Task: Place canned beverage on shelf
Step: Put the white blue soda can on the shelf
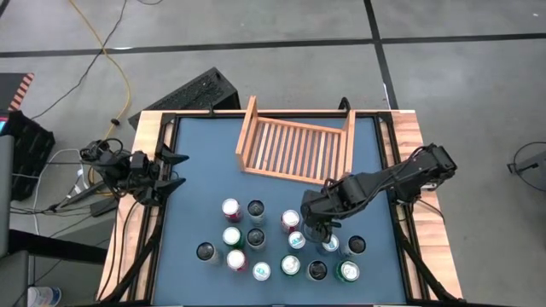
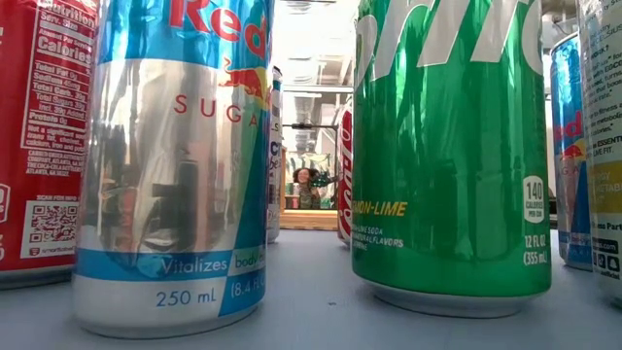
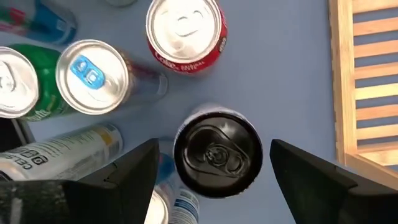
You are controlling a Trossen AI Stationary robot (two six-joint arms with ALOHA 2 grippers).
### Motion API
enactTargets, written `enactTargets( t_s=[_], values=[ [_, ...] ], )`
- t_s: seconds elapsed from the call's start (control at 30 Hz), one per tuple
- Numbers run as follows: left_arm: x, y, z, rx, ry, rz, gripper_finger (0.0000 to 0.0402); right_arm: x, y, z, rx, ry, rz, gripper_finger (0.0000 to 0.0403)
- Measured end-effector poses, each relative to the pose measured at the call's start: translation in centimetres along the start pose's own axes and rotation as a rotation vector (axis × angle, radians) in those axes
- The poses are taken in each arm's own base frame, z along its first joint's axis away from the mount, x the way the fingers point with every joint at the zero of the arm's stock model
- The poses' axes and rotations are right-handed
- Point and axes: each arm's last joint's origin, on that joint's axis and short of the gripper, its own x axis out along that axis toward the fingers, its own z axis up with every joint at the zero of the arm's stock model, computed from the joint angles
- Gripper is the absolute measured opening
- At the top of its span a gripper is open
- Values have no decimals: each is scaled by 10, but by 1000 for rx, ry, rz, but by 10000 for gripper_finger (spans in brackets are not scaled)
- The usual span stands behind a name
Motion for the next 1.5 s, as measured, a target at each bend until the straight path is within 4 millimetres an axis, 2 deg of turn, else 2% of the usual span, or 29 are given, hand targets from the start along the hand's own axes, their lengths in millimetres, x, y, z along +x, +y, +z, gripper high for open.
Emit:
enactTargets(
  t_s=[0.5,1.1,1.5],
  values=[
    [0,0,0,4,-1,3,341,32,-8,-6,46,77,17,317],
    [0,0,0,-1,-1,3,341,34,-14,3,86,53,47,316],
    [0,0,-2,-1,19,0,341,33,-15,2,105,63,34,247]
  ],
)
